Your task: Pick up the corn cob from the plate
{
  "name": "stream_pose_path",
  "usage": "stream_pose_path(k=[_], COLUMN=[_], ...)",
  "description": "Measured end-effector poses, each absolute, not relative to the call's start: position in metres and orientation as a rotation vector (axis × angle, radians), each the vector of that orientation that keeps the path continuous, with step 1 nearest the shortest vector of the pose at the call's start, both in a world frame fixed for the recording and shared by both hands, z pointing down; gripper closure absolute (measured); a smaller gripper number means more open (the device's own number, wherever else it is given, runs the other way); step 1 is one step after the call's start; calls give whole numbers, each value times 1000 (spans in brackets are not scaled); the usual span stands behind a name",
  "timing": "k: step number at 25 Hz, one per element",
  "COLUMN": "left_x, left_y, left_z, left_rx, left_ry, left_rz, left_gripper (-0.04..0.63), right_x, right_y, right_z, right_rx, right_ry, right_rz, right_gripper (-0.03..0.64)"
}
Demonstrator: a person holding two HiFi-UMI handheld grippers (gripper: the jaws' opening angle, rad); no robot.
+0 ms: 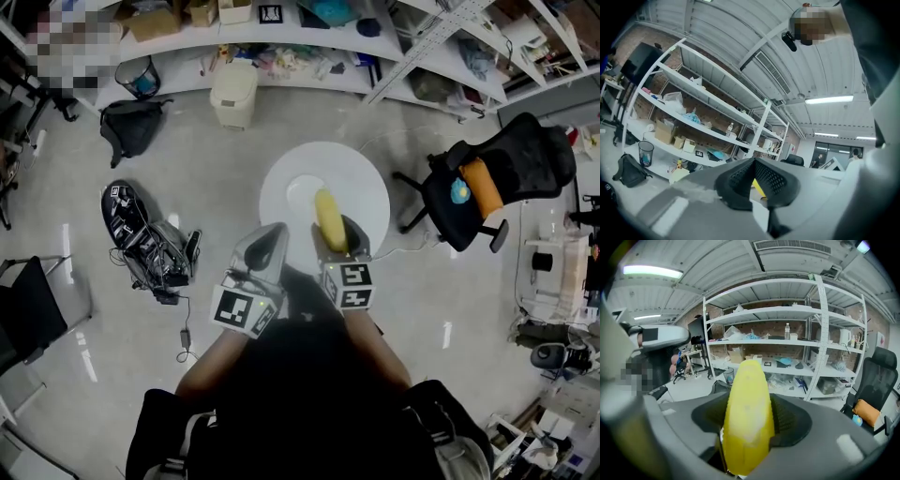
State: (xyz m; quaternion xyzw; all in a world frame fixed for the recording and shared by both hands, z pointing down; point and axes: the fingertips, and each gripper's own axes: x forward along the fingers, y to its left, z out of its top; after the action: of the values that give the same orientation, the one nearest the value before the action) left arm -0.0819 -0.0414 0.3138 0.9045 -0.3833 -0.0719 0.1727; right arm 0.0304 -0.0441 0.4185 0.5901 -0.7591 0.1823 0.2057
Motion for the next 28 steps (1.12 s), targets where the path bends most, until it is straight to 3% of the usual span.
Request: stream_pose_path(k=[28], left_x=[-43], left_y=[-27], left_z=[278], left_rx=[2617], left_ry=[-1192], left_rz=[-208], left_gripper=[591], right_x=[93], right_y=[8], right_z=[334], right_rx=[1759], right_ry=[-2315], right_rz=[419], right_gripper=[351])
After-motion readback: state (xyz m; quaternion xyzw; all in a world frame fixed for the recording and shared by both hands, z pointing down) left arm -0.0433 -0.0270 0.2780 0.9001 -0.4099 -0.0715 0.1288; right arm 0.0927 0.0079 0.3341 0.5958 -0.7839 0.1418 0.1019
